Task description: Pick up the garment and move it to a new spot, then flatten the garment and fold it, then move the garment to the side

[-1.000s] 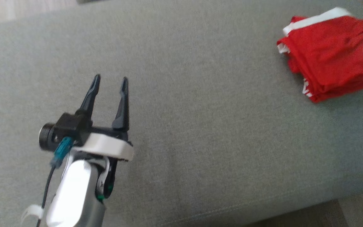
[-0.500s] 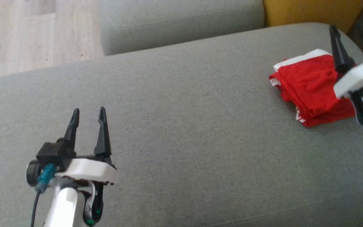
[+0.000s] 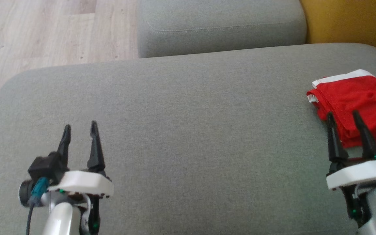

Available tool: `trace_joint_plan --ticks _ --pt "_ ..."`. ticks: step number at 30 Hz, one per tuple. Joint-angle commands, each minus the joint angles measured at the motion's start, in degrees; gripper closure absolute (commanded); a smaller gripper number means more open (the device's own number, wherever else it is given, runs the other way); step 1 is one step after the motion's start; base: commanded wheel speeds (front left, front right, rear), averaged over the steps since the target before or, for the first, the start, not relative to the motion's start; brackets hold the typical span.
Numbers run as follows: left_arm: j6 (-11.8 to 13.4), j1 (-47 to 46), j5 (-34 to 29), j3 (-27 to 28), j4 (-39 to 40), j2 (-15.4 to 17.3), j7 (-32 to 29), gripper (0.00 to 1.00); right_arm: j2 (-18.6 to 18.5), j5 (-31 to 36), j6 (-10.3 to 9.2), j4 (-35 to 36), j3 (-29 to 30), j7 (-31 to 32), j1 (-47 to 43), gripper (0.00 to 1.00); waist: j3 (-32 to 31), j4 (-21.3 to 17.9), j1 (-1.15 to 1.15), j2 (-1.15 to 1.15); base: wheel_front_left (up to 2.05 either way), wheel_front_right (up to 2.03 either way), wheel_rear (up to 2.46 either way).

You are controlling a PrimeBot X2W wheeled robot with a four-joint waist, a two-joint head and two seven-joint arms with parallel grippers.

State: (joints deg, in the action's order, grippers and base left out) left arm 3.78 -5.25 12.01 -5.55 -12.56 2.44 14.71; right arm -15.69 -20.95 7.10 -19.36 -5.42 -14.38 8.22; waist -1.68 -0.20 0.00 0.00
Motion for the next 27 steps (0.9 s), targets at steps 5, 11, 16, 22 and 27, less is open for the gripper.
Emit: trace_joint_plan --ticks 5,11,16,22,27 --pt "0.2 -0.4 -1.1 2.6 2.0 0.4 0.3 0.0 1.7 2.6 0.39 3.9 0.7 -0.6 -0.9 0.0 0.0 0.6 0.0 0.0 0.0 0.0 0.0" --pt "-0.5 -0.5 -1.5 2.4 1.1 0.4 0.3 0.0 3.0 3.6 0.39 4.7 0.6 -0.6 -1.7 0.0 0.4 0.8 0.0 0.0 0.0 0.0 0.0" --pt "-0.3 -0.8 -1.4 1.8 1.1 0.4 0.3 0.0 3.2 3.8 0.39 4.9 0.3 -0.6 -1.1 0.0 0.6 0.7 0.0 0.0 0.0 0.0 0.0" --pt "-0.6 -0.9 -1.1 1.8 0.6 0.4 0.3 0.0 3.4 3.7 0.39 4.4 0.2 -0.6 -0.6 0.0 0.5 0.4 0.0 0.0 0.0 0.0 0.0" --pt "-0.3 2.9 -0.5 0.5 -3.7 -0.1 -0.2 1.0 4.6 3.1 -0.05 0.1 1.0 0.2 -4.0 1.0 0.5 0.3 0.0 0.0 0.0 0.0 0.0"
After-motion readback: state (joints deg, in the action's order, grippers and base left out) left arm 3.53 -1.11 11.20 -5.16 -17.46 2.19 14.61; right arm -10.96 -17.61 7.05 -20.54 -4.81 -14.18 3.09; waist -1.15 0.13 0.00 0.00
